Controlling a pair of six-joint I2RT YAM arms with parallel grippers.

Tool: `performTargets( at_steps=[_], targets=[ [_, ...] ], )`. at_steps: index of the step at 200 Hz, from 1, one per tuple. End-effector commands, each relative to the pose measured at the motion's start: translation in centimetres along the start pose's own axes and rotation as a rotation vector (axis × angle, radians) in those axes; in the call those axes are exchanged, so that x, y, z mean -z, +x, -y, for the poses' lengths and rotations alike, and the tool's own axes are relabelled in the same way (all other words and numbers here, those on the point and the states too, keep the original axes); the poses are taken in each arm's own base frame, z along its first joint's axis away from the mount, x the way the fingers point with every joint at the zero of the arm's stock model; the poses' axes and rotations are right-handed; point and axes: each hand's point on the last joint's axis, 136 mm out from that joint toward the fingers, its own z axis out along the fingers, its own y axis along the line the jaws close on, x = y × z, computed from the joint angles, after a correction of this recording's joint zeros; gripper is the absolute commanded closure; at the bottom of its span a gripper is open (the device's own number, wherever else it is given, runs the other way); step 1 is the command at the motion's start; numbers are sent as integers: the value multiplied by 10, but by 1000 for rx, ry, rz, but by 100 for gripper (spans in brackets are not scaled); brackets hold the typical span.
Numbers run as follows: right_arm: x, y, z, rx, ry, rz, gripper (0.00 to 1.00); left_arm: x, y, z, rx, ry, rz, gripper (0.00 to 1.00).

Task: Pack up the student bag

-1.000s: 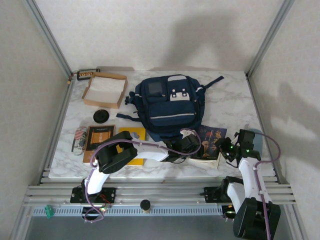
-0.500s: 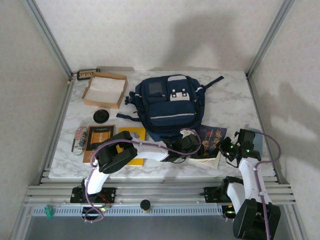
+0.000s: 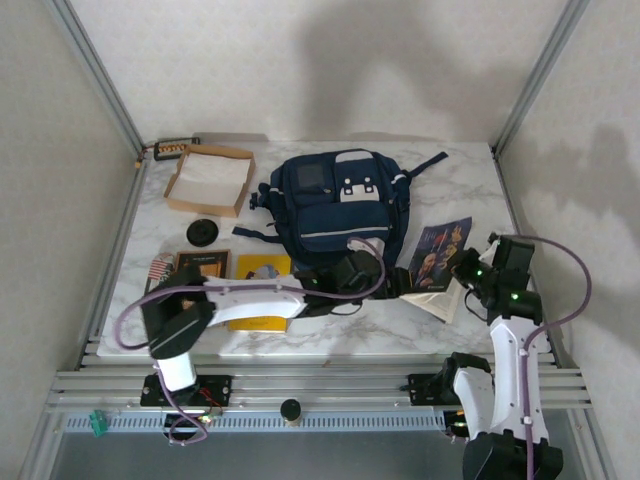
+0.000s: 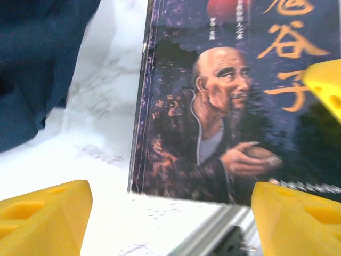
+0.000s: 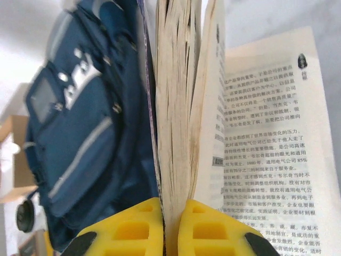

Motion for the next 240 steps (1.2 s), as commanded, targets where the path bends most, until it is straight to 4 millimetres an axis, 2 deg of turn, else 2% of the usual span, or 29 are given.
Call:
performTargets(
  at_steps=[1, 21, 45, 59, 86, 102, 112, 130, 151, 180, 210, 240],
  targets=[
    [26, -25, -46, 114, -141, 64, 100, 35, -32, 9, -11, 38, 73, 20],
    [41, -33, -82, 171, -270, 68, 100, 67, -57, 8, -39, 33, 136, 18],
    [56, -40, -120, 237, -400, 59, 100, 104, -89, -9, -52, 3, 211, 14],
    [63, -42, -142, 279, -469, 55, 100, 123, -105, -17, -29, 45, 230, 11],
    [70, -31, -183, 351, -656, -19, 100, 154, -129, -32, -36, 65, 278, 8],
    [67, -20, -200, 372, -757, -88, 99, 168, -141, -38, -58, 72, 300, 5],
    [65, -14, -209, 395, -799, -119, 99, 172, -145, -42, -66, 87, 293, 3],
    [64, -3, -225, 458, -866, -143, 98, 175, -155, -62, -29, 76, 296, 2],
    [57, 13, -234, 486, -939, -207, 98, 177, -161, -69, -16, 119, 293, 1],
    [52, 27, -240, 498, -1029, -273, 100, 180, -165, -67, -12, 240, 306, 1],
    [65, 34, -250, 529, -1151, -299, 100, 181, -172, -66, 28, 354, 304, 1],
    [66, 44, -256, 545, -1193, -327, 100, 186, -167, -50, 24, 482, 298, 4]
  ],
)
